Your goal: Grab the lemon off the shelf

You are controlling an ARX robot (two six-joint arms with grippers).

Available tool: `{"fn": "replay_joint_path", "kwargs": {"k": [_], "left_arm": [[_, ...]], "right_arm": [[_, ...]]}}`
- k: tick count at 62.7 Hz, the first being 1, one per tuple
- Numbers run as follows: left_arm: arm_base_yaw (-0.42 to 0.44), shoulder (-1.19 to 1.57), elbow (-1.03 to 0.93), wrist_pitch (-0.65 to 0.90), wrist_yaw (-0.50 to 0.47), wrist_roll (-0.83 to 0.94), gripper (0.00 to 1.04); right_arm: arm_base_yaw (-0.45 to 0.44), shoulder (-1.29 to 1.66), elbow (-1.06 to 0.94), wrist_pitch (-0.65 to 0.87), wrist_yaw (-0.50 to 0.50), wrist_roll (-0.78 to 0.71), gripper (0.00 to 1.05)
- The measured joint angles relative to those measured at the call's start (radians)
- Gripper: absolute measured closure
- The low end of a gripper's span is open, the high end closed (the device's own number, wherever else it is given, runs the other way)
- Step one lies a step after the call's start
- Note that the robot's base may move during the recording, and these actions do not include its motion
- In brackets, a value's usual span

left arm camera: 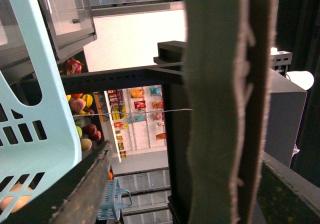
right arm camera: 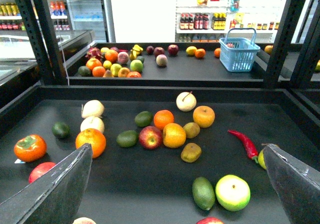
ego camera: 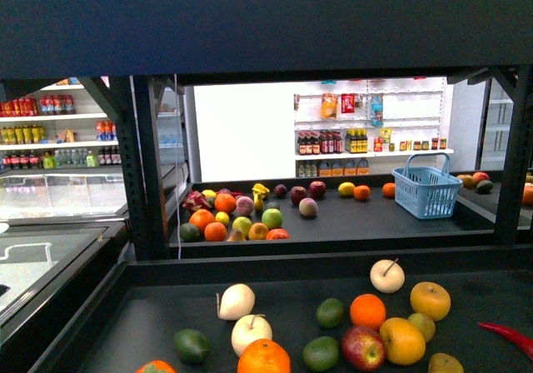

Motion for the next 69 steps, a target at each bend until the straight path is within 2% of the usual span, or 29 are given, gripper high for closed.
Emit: {"fn": "replay_joint_path", "kwargs": {"k": [5,22,32,41,57,61,69], "left_arm": [[0.000,-0.033,0.000,-0.055,0.009,0.039,0.06],[0.002,-0.154,0.000,-0.330,0.031,0.172,0.08],[0.004,-0.238,0.000,-0.549,0.012,0.308,0.08],[0.004,-0.369,0.000,-0.791,-0.022,0.518,0.08],[-0.008,-0.747,-0.026,-1.189,-0.075,1.036,0.08],[-0.015,-0.851,-0.055,-1.271,-0.069,1.111,0.08],[-0.058,-1.064,-0.144,-1.373,-0.121,1.221,0.08]], "right_arm": [[0.000,0.000,0.000,0.000,0.000,0.000,0.02],[0.000,0.000,0.000,0.000,0.000,0.000,0.02],[0.000,0.000,0.000,0.000,0.000,0.000,0.02],[0.000,0.000,0.000,0.000,0.000,0.000,0.02],[0.000,0.000,0.000,0.000,0.000,0.000,0.02],[0.000,0.000,0.000,0.000,0.000,0.000,0.02],[0.000,0.000,0.000,0.000,0.000,0.000,0.02]]}}
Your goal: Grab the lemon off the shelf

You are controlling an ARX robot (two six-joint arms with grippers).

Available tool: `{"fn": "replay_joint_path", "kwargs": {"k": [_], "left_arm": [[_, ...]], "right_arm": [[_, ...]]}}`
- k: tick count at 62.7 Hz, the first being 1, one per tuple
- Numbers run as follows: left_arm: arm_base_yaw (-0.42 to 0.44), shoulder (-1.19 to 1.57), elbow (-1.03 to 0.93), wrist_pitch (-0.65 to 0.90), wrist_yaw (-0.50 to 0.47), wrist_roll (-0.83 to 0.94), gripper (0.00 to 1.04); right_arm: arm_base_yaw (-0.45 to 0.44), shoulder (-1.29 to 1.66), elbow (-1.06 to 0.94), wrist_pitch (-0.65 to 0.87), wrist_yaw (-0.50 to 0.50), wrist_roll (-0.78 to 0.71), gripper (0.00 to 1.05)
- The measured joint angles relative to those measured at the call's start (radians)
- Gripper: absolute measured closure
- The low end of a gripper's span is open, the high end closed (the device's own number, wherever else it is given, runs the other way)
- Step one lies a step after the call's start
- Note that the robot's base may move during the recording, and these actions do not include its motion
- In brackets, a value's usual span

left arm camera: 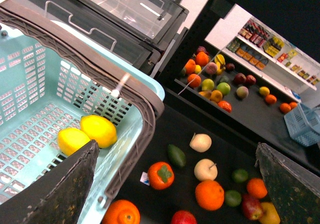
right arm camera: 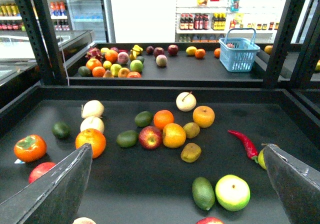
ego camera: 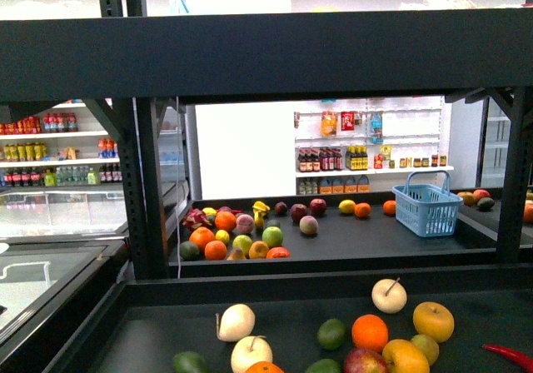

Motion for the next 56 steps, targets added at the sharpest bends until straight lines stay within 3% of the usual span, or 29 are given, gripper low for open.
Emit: {"fn": "replay_joint_path", "kwargs": {"k": [3,7,13,19,30,56], "left_arm": [[-0.024,-0.090,-0.071,0.066,0.037,0.089,0.15],[-0.089,-0.222,-0.172,0.120,0.000,0.202,0.28],[-0.243,-0.445,-0.335,0.064,-0.139,0.284,0.47],[-0.449,-0.619,-0.460,0.016,-0.353,0.315,0.67],[-0.501,-0.694,-0.549,0.044,-0.382,0.326,1.02],[-0.503,-0.773,-0.660,0.076,-0.382,0.330,1.02]], "right_arm": [[0.000,0.000,0.000,0.000,0.000,0.000,0.02],[0.000,0.000,0.000,0.000,0.000,0.000,0.02],[0.000,0.000,0.000,0.000,0.000,0.000,0.02],[0.000,0.000,0.000,0.000,0.002,0.000,0.02],[0.000,-0.001,0.000,0.000,0.000,0.000,0.02],[0.000,-0.001,0.000,0.000,0.000,0.000,0.02]]}}
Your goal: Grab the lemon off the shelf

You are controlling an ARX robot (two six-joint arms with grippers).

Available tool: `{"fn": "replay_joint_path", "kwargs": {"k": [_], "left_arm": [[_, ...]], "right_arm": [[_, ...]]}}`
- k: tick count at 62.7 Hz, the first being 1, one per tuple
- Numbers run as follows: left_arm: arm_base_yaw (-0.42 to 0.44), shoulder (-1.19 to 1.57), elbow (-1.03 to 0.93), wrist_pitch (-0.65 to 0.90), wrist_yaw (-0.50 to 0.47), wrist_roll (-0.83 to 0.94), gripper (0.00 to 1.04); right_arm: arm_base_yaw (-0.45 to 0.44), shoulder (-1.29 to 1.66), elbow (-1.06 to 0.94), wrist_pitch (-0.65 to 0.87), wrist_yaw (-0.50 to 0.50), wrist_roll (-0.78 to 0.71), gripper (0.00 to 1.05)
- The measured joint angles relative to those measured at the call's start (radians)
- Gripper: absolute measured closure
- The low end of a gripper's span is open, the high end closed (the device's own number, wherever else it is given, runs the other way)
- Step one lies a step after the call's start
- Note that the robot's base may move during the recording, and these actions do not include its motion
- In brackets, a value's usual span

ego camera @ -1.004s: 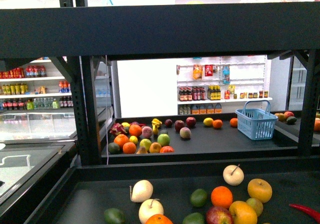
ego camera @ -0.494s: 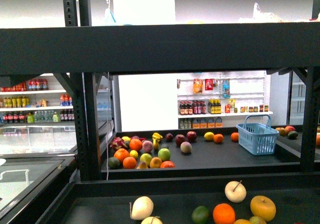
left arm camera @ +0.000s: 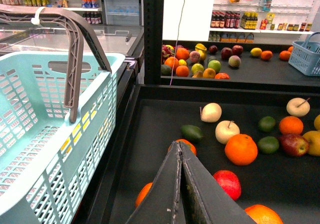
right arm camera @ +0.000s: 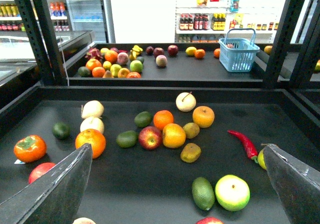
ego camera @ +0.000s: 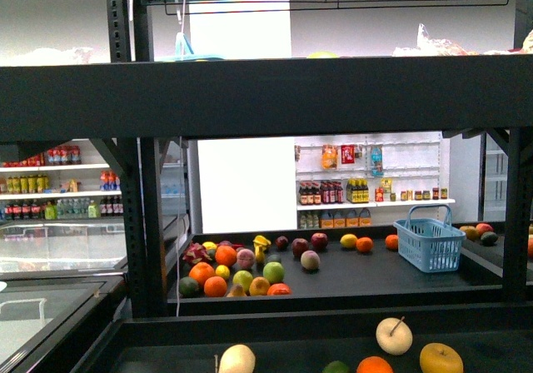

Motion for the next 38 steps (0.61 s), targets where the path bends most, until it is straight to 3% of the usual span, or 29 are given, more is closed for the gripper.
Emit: {"fn": "replay_joint_path", "kwargs": {"k": [38], "left_arm": [[0.000,-0.072,-0.076,0.013,0.000,0.001,1.02]], "right_arm": [[0.000,0.000,0.000,0.000,0.000,0.000,0.02]]}}
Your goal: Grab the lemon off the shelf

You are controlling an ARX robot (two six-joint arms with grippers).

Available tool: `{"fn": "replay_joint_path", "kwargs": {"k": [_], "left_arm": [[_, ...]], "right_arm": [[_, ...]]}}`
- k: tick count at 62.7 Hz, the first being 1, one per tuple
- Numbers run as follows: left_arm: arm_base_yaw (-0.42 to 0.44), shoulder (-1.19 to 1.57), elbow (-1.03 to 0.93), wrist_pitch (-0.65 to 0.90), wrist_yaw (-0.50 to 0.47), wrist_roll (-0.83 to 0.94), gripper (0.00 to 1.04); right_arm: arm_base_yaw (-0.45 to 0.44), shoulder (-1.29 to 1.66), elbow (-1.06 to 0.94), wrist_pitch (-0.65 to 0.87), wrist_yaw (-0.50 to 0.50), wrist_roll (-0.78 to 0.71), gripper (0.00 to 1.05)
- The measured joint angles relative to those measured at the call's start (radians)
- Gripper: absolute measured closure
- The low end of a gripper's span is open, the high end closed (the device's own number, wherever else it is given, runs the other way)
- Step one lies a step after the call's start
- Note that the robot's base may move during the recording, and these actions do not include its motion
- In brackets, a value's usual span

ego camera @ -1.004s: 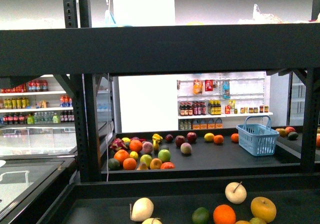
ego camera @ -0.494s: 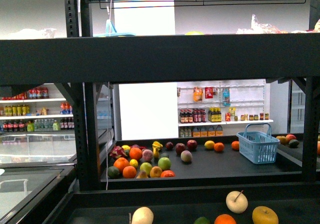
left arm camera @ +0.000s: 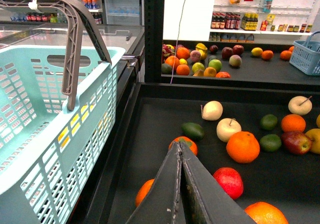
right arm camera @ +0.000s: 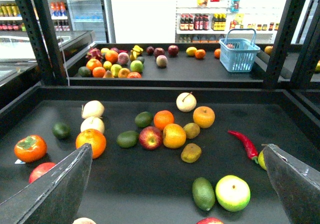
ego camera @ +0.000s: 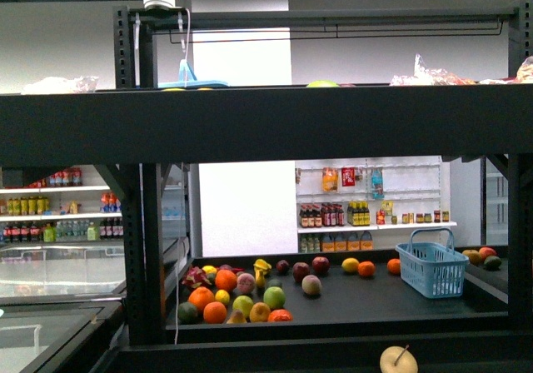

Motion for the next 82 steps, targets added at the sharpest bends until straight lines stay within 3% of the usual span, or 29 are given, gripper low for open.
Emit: {"fn": "replay_joint_path", "kwargs": {"k": [5,33,82], "left_arm": [[0.000,0.000,0.000,0.000,0.000,0.000,0.96],[0.000,0.000,0.000,0.000,-0.001,0.000,0.06],[0.000,0.000,0.000,0.000,0.000,0.002,0.08]], "right_arm": [[0.000,0.000,0.000,0.000,0.000,0.000,0.02],[0.000,0.000,0.000,0.000,0.000,0.000,0.02],[0.000,0.000,0.000,0.000,0.000,0.000,0.02]]}}
